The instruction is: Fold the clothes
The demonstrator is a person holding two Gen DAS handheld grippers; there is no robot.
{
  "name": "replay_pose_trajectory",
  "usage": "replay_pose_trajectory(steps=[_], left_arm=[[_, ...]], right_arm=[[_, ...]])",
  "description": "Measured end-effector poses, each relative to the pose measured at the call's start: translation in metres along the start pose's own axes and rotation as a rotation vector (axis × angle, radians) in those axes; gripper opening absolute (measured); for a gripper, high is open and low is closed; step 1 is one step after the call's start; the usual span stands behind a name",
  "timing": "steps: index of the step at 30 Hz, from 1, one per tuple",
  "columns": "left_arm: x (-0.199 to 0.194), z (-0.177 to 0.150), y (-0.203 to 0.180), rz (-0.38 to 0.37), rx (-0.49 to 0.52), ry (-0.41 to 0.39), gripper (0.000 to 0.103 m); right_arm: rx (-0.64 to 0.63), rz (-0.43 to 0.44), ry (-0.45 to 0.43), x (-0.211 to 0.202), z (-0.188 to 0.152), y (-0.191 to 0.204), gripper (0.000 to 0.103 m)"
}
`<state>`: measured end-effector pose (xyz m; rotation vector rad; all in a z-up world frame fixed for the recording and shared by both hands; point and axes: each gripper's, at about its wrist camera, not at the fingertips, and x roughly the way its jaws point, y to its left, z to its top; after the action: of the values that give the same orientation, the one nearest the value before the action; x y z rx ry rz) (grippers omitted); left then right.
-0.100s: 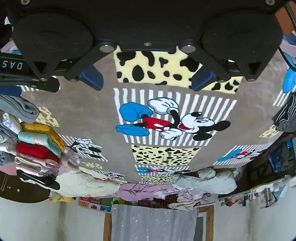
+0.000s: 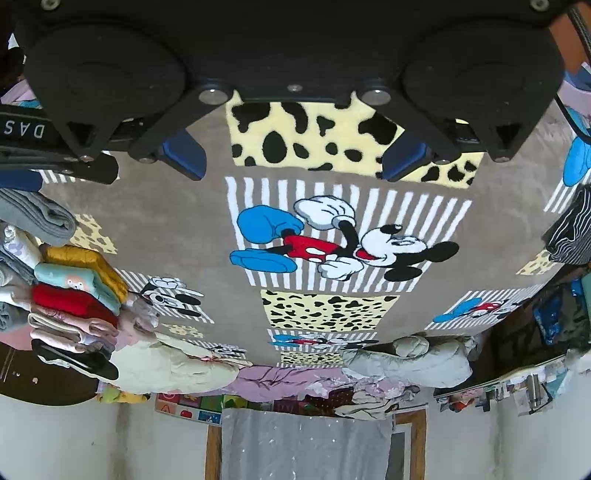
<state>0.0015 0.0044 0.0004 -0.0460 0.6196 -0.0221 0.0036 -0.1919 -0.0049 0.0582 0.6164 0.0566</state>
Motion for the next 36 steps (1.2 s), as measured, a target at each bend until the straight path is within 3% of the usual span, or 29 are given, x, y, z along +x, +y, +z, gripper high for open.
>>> replay_pose_trajectory(steps=[36], left_arm=[[0.003, -0.003, -0.004, 0.007, 0.002, 0.020, 0.103]], right_arm=[[0.011, 0.003, 0.010, 0.003, -0.005, 0.002, 0.103]])
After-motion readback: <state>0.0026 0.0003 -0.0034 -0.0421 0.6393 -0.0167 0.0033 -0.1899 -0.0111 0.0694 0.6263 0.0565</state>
